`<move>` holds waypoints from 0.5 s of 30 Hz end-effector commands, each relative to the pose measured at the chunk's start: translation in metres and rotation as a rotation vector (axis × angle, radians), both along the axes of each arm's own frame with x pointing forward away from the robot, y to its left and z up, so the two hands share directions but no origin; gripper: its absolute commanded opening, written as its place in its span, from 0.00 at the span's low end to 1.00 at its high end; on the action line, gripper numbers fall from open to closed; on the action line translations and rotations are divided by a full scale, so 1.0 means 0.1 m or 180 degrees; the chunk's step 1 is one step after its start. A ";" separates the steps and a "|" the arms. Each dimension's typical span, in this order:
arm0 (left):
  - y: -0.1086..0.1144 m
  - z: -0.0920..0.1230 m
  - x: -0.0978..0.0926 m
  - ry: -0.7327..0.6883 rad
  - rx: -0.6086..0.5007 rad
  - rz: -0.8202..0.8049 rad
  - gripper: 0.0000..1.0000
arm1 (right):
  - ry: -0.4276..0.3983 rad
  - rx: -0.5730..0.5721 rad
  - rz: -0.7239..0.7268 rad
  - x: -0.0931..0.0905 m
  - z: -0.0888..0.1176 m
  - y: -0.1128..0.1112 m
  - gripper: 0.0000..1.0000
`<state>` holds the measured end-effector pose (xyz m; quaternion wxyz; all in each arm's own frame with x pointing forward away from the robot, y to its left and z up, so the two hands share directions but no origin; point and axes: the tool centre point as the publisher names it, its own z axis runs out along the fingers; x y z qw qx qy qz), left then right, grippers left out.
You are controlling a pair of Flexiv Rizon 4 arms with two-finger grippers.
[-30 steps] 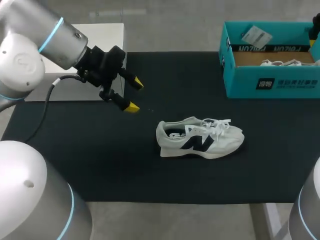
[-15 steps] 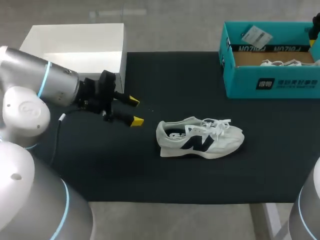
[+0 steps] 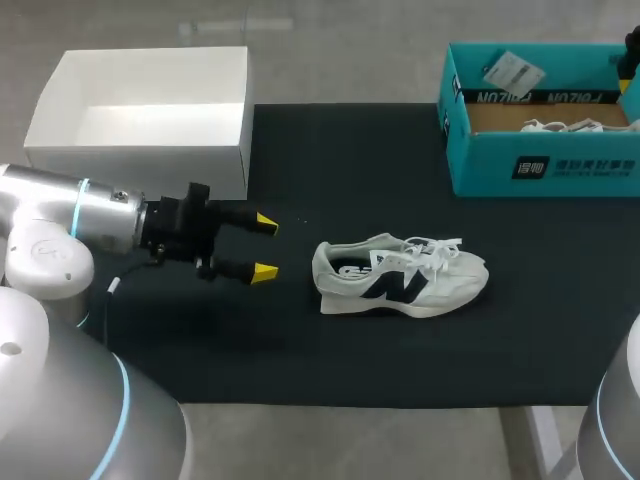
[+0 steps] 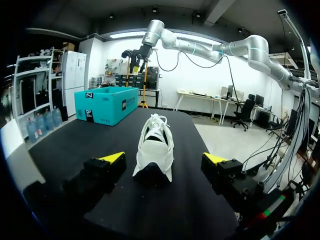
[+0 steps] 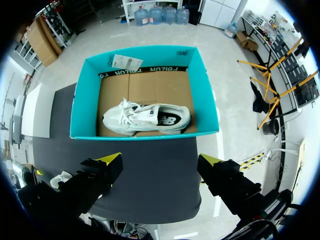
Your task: Take the shoe out of the shoebox, open the shoe tongue, remove and reinsert the insole, then place the shoe into the shoebox
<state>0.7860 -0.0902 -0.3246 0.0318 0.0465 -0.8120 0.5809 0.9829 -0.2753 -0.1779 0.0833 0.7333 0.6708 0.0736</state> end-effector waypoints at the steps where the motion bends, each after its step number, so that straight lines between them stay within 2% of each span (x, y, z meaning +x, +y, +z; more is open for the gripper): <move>1: -0.04 -0.03 0.09 0.0099 0.0220 -0.0217 1.00 | -0.0001 0.0000 0.0000 0.00 0.00 0.00 1.00; 15: -0.21 -0.44 0.12 0.0000 0.0435 -0.0155 1.00 | -0.0001 0.0000 0.0000 0.00 0.00 0.00 1.00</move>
